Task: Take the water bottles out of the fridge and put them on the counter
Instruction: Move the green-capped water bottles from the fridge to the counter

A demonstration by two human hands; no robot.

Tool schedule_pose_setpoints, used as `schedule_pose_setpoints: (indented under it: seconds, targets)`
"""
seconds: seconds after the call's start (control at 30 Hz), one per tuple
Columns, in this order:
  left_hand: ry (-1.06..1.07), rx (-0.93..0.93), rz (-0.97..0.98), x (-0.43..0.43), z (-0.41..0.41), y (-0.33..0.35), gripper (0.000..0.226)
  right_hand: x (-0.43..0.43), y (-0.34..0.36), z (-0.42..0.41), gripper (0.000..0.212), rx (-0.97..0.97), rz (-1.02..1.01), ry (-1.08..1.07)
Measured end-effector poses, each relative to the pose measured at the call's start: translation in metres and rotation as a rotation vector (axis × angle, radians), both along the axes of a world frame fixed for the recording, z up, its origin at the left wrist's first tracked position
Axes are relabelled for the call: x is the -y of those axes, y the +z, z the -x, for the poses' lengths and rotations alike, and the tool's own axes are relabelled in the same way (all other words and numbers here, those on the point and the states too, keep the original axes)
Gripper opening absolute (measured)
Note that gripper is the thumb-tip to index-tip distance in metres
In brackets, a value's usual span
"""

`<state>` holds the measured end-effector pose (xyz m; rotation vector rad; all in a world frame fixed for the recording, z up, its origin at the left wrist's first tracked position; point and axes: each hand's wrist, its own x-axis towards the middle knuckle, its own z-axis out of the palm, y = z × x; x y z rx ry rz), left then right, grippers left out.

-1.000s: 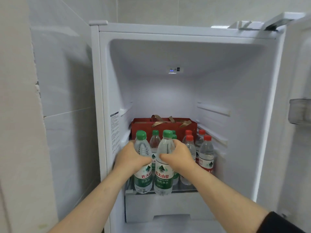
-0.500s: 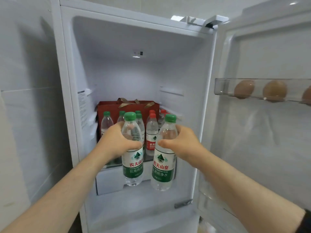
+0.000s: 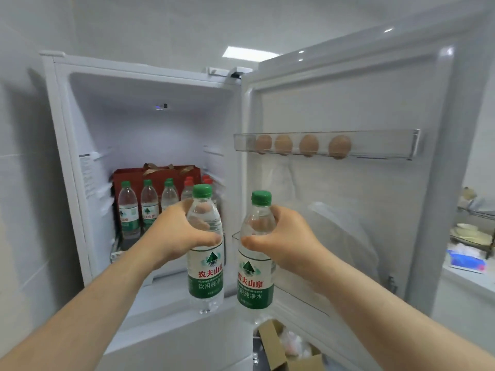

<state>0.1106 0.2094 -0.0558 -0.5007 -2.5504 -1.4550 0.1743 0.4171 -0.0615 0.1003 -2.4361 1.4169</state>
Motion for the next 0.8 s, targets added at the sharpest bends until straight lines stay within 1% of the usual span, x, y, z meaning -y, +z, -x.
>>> schedule_pose_setpoints:
  seconds: [0.1, 0.13, 0.33, 0.43, 0.53, 0.6, 0.63, 0.73, 0.8]
  targets:
    - [-0.059, 0.012, 0.007, -0.03, -0.044, -0.003, 0.057, -0.028, -0.002, -0.054, 0.066, -0.002, 0.011, -0.034]
    - [-0.075, 0.009, 0.009, -0.04, -0.058, -0.003, 0.057, -0.038, -0.003, -0.071, 0.067, -0.011, 0.006, -0.048]
    - [-0.258, -0.006, 0.007, -0.118, -0.136, -0.001, 0.055, -0.102, 0.003, -0.179, 0.046, -0.021, -0.02, -0.181]
    - [-0.382, -0.003, 0.011, -0.163, -0.167, 0.005, 0.055, -0.136, 0.012, -0.231, 0.05, -0.028, -0.038, -0.318]
    - [-0.532, -0.004, 0.0, -0.207, -0.197, 0.012, 0.069, -0.168, 0.02, -0.281, 0.059, -0.035, -0.061, -0.463]
    - [-0.632, -0.015, -0.011, -0.233, -0.214, 0.015, 0.071, -0.184, 0.022, -0.312, 0.066, -0.034, -0.07, -0.561]
    - [-0.681, -0.02, -0.015, -0.248, -0.223, 0.016, 0.07, -0.192, 0.021, -0.328, 0.066, -0.039, -0.072, -0.611]
    - [-0.819, -0.023, -0.02, -0.29, -0.249, 0.019, 0.061, -0.214, 0.019, -0.371, 0.058, -0.032, -0.075, -0.764]
    - [-0.93, -0.018, -0.019, -0.321, -0.268, 0.021, 0.055, -0.228, 0.017, -0.399, 0.064, -0.015, -0.075, -0.887]
